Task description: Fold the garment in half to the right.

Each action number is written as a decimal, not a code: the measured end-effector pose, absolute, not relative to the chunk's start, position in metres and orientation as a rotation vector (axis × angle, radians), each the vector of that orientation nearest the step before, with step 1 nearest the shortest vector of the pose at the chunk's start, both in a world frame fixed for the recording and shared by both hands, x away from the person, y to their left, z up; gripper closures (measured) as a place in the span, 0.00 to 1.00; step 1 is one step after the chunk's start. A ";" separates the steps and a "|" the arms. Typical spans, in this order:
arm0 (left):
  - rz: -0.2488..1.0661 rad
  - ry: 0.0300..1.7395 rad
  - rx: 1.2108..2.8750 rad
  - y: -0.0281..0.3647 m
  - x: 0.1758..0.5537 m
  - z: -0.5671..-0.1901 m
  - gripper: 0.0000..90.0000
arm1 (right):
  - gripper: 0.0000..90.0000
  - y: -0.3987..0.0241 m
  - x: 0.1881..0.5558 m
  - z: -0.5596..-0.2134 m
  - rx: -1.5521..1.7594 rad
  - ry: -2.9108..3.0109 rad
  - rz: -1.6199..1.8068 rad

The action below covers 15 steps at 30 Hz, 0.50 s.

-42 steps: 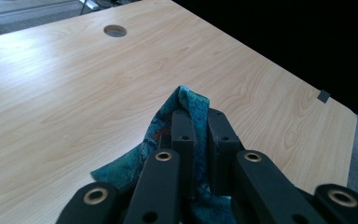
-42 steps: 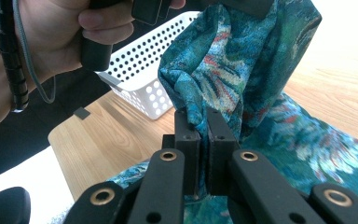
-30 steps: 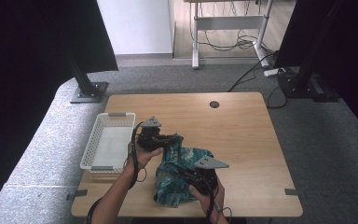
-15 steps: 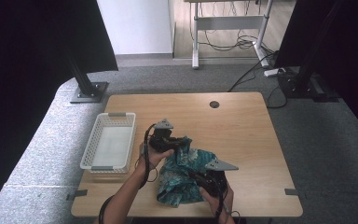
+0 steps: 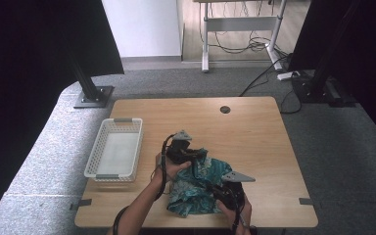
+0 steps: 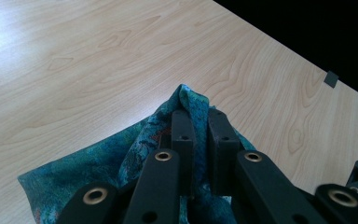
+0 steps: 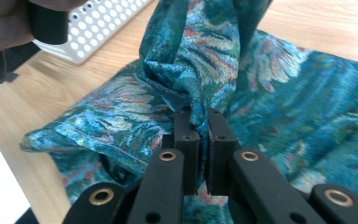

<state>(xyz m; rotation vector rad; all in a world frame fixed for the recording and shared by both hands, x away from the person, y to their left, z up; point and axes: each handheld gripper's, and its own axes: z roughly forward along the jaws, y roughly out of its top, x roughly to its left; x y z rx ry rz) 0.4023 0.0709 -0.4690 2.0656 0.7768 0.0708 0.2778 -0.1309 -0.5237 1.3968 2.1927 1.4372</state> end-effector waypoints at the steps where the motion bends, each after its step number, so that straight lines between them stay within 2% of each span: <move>1: 0.073 0.776 2.069 0.070 0.402 -0.471 0.92 | 0.95 -0.133 0.278 -0.525 1.409 2.191 1.430; 15: 0.049 0.788 2.096 0.051 0.399 -0.495 0.91 | 0.95 -0.142 0.276 -0.549 1.494 2.223 1.311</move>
